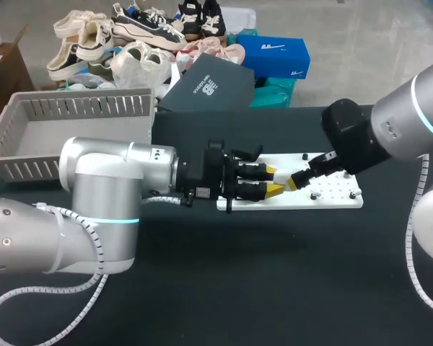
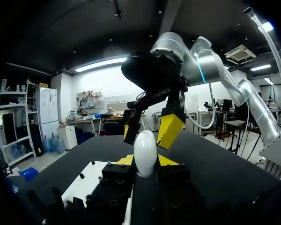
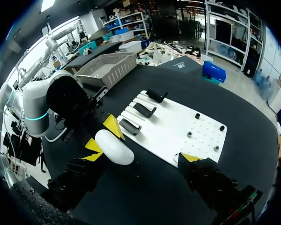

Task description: Pick up each earbud case from the left stands, insert the matching earbuds, close the lid, and place the case in the box.

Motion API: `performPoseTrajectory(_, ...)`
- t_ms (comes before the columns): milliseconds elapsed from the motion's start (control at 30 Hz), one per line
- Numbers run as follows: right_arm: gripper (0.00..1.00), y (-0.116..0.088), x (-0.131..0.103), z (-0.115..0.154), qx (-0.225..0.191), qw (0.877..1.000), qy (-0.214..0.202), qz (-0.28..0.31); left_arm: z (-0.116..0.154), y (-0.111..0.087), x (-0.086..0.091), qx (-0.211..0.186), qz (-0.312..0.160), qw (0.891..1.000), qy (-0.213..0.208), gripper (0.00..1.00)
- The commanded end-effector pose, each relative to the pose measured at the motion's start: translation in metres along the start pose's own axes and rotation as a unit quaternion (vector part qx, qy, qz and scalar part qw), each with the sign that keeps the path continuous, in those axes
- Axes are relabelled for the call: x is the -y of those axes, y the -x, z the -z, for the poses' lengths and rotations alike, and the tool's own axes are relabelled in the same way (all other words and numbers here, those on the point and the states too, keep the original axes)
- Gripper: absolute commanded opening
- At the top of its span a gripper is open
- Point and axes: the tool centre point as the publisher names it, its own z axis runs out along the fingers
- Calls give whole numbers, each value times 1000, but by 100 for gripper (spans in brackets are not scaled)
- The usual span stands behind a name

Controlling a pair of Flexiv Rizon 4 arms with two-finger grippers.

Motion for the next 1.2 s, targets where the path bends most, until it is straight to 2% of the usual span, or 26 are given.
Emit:
performPoseTrajectory(33,100,1,-2,-1,3,1000,-9,0,-1,-1,0,1,-1,1000,0,0)
performPoseTrajectory(433,100,8,-1,2,4,1000,-12,3,-1,-1,0,1,-1,1000,0,0)
performPoseTrajectory(800,100,23,1,9,12,999,-27,20,-1,-1,0,1,-1,1000,0,0)
performPoseTrajectory(900,100,27,5,19,21,998,-50,28,-1,-1,0,1,-1,1000,0,0)
performPoseTrajectory(1100,100,25,26,41,22,991,-129,33,-1,-1,0,1,-1,1000,0,0)
performPoseTrajectory(1200,100,14,45,46,3,978,-204,38,-1,-1,0,1,-1,1000,0,0)
